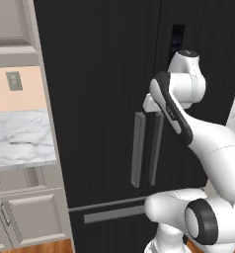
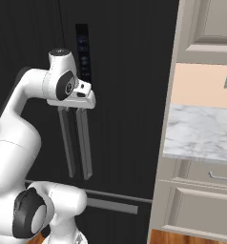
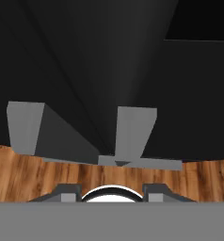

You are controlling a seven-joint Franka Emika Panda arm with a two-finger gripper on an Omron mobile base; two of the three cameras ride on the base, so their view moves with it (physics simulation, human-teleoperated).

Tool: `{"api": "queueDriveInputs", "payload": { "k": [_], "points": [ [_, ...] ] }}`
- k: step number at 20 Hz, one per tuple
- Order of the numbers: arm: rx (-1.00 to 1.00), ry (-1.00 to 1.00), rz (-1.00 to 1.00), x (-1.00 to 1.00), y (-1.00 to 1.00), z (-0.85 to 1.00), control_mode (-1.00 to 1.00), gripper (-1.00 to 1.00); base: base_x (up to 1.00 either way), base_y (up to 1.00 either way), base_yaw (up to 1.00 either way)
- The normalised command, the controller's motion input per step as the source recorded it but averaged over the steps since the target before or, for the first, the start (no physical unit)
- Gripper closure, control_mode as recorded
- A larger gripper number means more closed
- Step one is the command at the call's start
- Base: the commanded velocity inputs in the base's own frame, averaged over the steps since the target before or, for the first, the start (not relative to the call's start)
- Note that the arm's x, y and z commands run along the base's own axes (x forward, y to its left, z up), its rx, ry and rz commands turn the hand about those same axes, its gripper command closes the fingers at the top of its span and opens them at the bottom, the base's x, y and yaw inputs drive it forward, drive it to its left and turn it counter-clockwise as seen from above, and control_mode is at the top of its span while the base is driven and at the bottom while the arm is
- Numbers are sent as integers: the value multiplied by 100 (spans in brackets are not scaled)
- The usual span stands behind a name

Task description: Retrieve a lemon from the fridge and place it on the cutting board with the fish.

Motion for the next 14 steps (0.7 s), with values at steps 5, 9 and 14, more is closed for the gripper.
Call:
{"api": "queueDriveInputs", "payload": {
  "k": [5,9,14],
  "points": [
    [0,0,0,0,0,0,100,-100,0,0,0],
    [0,0,0,0,0,0,100,-100,-23,0,0],
    [0,0,0,0,0,0,100,-100,-41,0,0]
  ]
}}
